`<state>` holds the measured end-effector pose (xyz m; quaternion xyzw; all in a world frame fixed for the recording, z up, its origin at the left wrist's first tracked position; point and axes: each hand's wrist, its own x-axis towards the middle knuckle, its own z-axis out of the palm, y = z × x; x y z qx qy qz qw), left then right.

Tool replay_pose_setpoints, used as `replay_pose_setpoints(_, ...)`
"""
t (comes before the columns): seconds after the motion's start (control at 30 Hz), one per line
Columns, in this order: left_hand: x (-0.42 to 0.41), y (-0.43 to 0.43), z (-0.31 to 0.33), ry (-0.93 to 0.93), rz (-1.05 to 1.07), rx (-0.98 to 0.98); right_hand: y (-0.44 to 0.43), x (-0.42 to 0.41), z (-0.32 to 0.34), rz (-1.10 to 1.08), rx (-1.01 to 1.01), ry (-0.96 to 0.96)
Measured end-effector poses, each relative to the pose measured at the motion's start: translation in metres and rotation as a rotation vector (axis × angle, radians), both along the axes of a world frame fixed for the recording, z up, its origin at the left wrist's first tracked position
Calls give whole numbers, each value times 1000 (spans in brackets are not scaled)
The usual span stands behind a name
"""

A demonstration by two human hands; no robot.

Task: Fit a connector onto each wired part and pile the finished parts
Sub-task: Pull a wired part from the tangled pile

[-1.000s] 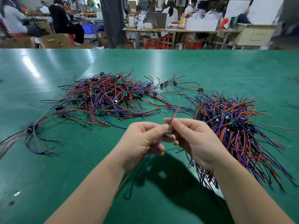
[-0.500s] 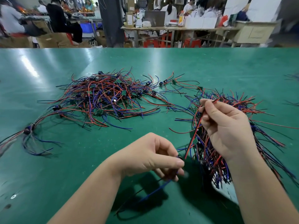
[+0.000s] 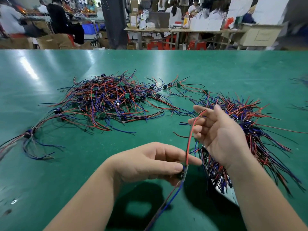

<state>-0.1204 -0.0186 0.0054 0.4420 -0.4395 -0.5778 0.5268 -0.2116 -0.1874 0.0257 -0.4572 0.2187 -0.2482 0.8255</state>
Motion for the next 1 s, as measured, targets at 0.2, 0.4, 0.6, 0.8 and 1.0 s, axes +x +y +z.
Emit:
replay_pose_setpoints(0.2, 4, -11, -3, 361, 197, -282, 16, 2, -15, 307, -349, 127)
replay_pose_setpoints(0.4, 9, -17, 0, 424, 687, -319, 25, 3, -12, 297, -335, -111)
replay_pose_setpoints(0.6, -2, -23, -9, -295, 827, -315, 23, 4, -5, 117, -113, -104)
replay_pose_setpoints(0.8, -8, -26, -11, -262, 789, -260, 19, 4, -7, 43, -141, -78)
replay_pose_setpoints(1.0, -11, -29, -8, 1, 812, -52, 19, 6, -13, -66, -400, -41)
